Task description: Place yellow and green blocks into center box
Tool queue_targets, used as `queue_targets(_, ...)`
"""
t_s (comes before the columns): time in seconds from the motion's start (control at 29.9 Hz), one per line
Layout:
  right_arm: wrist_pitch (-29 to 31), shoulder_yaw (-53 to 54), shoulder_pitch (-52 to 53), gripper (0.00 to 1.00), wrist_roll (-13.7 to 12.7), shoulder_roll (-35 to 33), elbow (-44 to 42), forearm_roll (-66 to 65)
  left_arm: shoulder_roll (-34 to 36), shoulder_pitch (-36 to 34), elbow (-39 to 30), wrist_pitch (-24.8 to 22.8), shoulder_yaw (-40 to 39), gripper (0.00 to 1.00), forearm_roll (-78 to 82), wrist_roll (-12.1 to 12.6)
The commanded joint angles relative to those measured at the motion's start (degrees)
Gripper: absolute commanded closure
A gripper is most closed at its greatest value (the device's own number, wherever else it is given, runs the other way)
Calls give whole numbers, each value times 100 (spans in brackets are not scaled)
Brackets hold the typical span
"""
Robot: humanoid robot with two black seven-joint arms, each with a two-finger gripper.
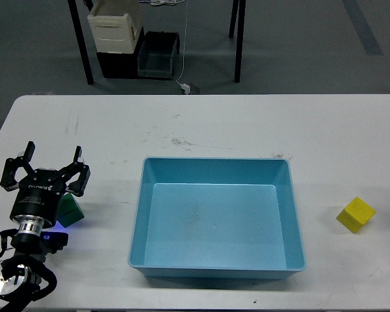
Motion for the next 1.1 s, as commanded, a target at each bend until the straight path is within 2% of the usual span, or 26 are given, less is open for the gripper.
queue_targets(0.0,-65,-226,530,1,-1,-520,-28,-1475,-44,0,11,0,0,0,0,1)
queue_targets(0.23,-82,-2035,1996,1,17,-1594,-344,-2470,-44,9,11,0,0,0,0,1)
queue_targets(0.33,-83,-2747,2752,3,227,-1664,-642,-3067,-44,18,11,0,-9,0,0,1)
queue_targets(0.5,-39,-4205,3851,0,947,-2015,-985,-4218,-44,26,20,0,-9,0,-9,1)
queue_targets(0.57,-21,-4943,4422,0,1359,-2305,-1108,-4763,-44,26,20,0,-9,0,-9,1)
queue_targets(0.67,-21,-6356,5431,0,2527,-2587,-1345,-5353,-44,26,20,0,-9,0,-9,1)
queue_targets(0.87,-12,-8731,7085,0,2527,-3061,-1426,-5574,-44,26,29,0,-9,0,0,1)
queue_targets(1.07,-12,-9815,7580,0,2527,-3194,-1364,-6373,-44,26,55,0,-9,0,0,1)
